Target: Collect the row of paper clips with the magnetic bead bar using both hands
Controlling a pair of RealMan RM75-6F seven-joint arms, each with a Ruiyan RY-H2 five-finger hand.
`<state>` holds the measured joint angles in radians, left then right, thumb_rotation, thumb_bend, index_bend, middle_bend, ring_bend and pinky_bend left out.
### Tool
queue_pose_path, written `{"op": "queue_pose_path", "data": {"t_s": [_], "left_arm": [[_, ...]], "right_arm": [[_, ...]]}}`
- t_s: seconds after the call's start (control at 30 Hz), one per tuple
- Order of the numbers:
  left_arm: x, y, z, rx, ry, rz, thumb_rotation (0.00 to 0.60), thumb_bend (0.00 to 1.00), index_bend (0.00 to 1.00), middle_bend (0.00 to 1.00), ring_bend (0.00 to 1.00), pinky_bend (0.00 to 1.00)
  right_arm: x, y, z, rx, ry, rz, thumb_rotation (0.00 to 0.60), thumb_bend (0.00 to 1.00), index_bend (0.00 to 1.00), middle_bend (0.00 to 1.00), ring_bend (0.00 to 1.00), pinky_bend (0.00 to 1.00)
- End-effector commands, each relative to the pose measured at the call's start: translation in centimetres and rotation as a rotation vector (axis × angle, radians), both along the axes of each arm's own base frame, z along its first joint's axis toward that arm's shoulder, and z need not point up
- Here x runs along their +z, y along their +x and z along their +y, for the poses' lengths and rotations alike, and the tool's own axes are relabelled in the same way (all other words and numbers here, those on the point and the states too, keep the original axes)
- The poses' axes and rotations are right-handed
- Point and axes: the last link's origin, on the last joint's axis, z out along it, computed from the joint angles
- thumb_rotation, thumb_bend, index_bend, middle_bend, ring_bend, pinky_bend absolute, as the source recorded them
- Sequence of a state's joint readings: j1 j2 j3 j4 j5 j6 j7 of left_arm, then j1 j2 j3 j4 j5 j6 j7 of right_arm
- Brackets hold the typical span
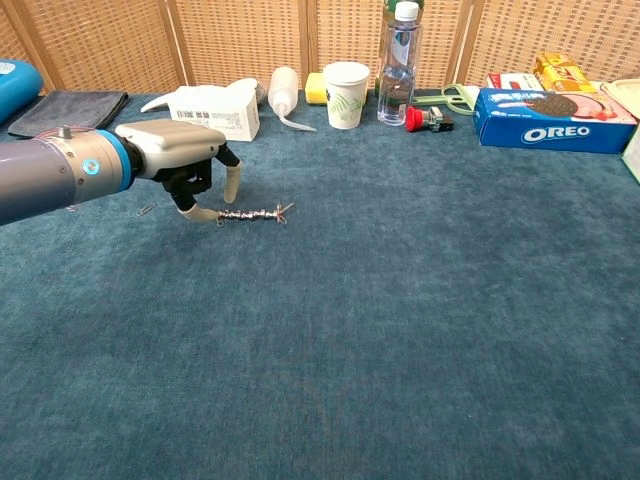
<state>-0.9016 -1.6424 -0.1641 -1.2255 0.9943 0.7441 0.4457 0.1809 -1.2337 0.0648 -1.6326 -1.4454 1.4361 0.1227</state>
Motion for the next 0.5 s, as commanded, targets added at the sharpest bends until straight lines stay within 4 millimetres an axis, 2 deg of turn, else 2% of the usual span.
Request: {"op": "queue_pose_path", "data": {"t_s": [0.03, 0.5], "left_arm": [[-0.21, 0.15, 0.07, -0.002, -0.004, 0.004, 0.6, 0.55, 0.45, 0.92, 1.0, 1.0], [-1.11, 1.04, 0.35, -0.01, -0.016, 0.017, 0.6, 0.55, 0.46, 0.92, 1.0, 1.0]], "right_arm": [[0.06, -0.13, 0.06, -0.005, -0.002, 0.0, 0.6, 0.41, 0.5, 0.59, 0.61, 0.83], [0.25, -0.76, 0.39, -0.031, -0.012, -0.009, 0.6, 0.41, 0.51, 0.59, 0.61, 0.83]]}}
